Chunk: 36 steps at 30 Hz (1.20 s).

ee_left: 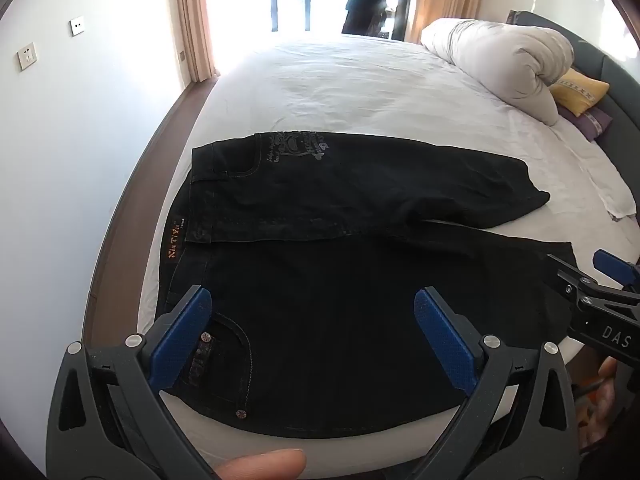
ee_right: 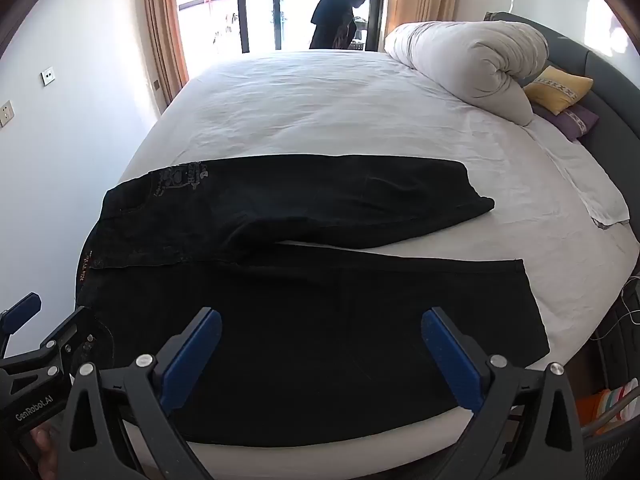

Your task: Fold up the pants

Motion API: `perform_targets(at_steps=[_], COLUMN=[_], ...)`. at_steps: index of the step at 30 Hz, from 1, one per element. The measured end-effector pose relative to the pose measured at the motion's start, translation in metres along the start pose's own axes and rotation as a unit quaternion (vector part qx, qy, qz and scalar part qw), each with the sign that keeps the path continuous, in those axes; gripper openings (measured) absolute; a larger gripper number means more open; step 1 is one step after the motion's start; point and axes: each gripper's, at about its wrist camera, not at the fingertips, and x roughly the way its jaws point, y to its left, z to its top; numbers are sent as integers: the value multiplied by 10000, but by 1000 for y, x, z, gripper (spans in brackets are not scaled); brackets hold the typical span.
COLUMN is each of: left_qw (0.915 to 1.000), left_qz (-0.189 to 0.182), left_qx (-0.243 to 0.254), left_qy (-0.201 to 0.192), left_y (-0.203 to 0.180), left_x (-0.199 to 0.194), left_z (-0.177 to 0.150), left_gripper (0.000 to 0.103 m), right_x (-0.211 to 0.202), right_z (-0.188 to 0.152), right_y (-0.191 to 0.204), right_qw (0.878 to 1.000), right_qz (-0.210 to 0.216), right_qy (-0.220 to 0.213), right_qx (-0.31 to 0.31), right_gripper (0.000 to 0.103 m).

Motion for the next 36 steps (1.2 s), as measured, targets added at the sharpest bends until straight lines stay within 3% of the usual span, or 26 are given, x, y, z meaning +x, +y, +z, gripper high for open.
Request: perform_targets(at_steps=[36], left_qw=[10000], left_qz=[-44], left_qx=[-47], left_qy=[50], left_y=[2], left_x=[6], left_z=[-6], left_gripper=[103], right_x=[5], right_z=[-3], right_y=[6], right_qw=[10000], right_qz=[33], right_qy=[41], right_qx=[-56], right_gripper=[103])
